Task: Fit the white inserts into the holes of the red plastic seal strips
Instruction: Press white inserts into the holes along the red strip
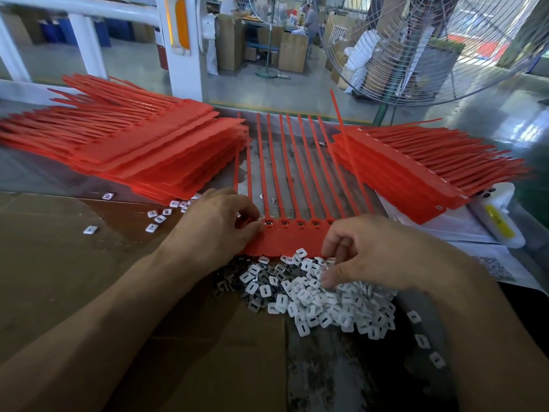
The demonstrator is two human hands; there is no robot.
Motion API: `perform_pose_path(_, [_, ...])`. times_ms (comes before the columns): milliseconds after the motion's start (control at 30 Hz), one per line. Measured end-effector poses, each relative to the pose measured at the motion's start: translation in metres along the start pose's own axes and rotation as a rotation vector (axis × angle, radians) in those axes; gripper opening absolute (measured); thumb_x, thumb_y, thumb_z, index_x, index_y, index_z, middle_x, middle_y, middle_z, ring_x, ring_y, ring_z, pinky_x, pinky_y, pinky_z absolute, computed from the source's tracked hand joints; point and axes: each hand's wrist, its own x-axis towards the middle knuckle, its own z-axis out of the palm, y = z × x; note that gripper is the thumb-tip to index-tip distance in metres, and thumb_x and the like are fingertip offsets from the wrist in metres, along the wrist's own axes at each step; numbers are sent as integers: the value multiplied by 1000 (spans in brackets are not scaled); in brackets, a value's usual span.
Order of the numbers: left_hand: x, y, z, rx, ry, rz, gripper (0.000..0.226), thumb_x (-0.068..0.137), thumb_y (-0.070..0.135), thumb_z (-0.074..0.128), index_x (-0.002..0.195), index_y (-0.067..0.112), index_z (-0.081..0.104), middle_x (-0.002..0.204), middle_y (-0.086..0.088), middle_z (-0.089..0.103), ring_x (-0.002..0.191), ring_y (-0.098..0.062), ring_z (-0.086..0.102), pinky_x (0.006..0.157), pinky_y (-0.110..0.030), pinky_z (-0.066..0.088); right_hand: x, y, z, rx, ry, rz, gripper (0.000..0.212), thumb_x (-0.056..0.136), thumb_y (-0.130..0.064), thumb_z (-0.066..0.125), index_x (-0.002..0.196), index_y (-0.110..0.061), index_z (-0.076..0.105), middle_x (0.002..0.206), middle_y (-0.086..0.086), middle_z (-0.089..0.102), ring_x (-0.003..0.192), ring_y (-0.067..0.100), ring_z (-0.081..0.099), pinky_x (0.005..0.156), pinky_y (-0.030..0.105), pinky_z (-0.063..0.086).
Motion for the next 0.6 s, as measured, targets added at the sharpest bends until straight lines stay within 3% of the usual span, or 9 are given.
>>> perform_pose_path(200, [-1,2,-2,3,-15,-1,22,93,47,65,108,33,71,104,15,59,105,-9,49,93,-32,45,2,-5,5,16,38,-132,13,84,-32,85,84,-34,73,81,-30,68,69,-6,65,59,15,45])
perform_pose_path(333, [-1,1,-2,1,-19,9,23,93,47,65,110,33,71,106,16,59,106,-8,50,94,-34,46,2,-3,6,54,103,-182,10,90,-31,79,83,-34,73,81,-26,70,70,-2,66,58,16,47])
perform_pose_path(433, [-2,0,-1,-5,5,30,23,93,46,66,110,32,72,106,14,60,106,-9,51,94,-33,46,4,-2,8,250,154,-209,8,93,-32,75,86,-36,73,77,-19,71,64,-1,64,56,11,47])
perform_pose_path(600, [-1,5,-2,-107,95,89,23,91,44,66,108,31,73,102,18,61,100,-2,55,88,-25,47,15,-8,21,732,266,-186,5,95,-28,74,91,-31,76,66,-5,67,54,11,56,53,20,48])
